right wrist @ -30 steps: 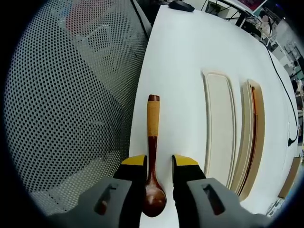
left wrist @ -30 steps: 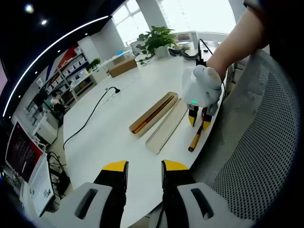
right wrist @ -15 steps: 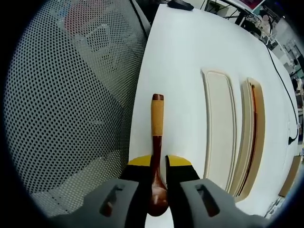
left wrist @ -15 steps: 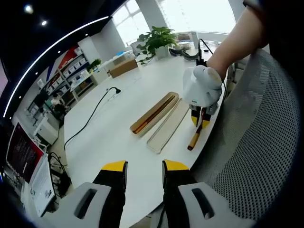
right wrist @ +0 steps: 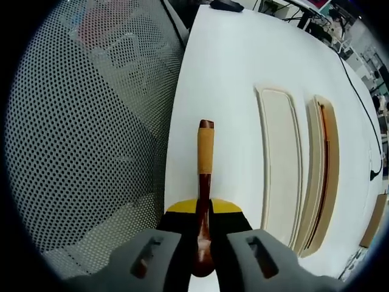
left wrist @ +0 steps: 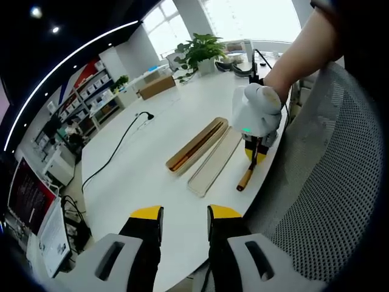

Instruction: Arrange the utensils inside the cutlery case until each visible utensil rests in its matching compartment.

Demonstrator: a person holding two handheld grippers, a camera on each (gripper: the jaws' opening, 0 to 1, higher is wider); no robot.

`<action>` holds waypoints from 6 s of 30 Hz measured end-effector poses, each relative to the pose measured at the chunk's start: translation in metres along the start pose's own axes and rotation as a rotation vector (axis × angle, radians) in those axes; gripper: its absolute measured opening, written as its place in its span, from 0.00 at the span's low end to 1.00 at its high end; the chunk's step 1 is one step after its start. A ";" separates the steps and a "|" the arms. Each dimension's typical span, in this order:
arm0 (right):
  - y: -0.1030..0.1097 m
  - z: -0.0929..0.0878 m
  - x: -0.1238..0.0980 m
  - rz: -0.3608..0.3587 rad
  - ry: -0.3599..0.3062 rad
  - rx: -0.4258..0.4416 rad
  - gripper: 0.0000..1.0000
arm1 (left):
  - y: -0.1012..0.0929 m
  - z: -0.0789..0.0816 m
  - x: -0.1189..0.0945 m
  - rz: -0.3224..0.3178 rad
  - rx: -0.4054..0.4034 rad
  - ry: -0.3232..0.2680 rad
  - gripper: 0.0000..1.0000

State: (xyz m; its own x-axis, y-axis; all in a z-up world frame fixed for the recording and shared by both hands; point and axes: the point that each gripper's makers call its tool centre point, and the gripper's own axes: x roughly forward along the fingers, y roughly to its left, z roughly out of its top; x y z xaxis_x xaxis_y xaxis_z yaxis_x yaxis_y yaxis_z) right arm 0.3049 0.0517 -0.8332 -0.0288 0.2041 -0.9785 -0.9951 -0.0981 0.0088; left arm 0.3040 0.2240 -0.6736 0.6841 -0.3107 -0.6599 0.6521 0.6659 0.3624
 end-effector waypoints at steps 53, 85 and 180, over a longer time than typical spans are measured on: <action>0.000 0.000 0.000 -0.014 -0.005 0.029 0.00 | -0.001 -0.001 0.000 -0.005 0.004 0.003 0.28; -0.001 0.000 0.000 -0.003 -0.011 0.050 0.00 | -0.001 -0.001 0.001 -0.006 0.003 0.006 0.28; -0.075 -0.001 -0.043 -0.186 -0.056 0.108 0.00 | -0.003 -0.001 0.002 -0.018 0.015 0.008 0.28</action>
State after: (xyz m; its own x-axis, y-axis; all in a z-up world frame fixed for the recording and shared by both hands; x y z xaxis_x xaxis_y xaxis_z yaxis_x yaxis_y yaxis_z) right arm 0.3806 0.0494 -0.7918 0.1535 0.2631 -0.9525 -0.9881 0.0500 -0.1454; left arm 0.3024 0.2224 -0.6767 0.6697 -0.3167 -0.6717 0.6688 0.6503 0.3602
